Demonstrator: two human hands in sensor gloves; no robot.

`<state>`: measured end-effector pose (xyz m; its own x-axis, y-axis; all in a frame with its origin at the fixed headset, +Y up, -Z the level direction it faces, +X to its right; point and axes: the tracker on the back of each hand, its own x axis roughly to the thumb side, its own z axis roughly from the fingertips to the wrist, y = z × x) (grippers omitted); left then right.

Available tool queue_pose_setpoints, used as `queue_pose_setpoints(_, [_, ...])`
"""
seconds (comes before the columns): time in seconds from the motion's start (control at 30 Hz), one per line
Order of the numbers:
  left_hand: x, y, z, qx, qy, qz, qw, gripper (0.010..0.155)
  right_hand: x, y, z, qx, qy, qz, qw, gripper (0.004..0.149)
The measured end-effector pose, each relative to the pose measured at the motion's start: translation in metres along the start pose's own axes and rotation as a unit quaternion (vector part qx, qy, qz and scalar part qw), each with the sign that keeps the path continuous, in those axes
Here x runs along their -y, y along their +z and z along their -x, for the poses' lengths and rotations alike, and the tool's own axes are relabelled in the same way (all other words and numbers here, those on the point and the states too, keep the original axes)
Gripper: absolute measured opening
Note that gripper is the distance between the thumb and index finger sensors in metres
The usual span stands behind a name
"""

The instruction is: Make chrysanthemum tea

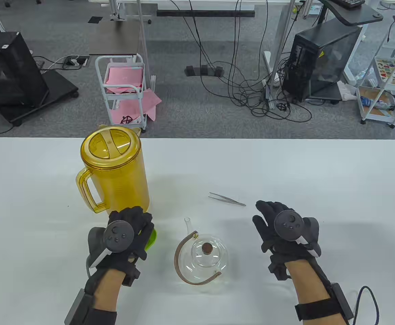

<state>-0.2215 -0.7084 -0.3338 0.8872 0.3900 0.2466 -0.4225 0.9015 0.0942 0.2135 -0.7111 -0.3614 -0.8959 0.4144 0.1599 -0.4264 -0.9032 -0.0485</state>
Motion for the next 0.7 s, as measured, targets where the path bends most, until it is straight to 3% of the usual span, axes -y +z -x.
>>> queue_pose_setpoints(0.5, [-0.001, 0.002, -0.004, 0.021, 0.010, -0.019, 1.000, 0.048, 0.007, 0.006, -0.013, 0.028, -0.002, 0.026, 0.999, 0.059])
queue_pose_setpoints(0.7, [0.000, 0.001, -0.007, 0.026, 0.008, -0.019, 0.999, 0.048, 0.016, 0.020, -0.056, 0.117, -0.038, 0.043, 0.991, 0.051])
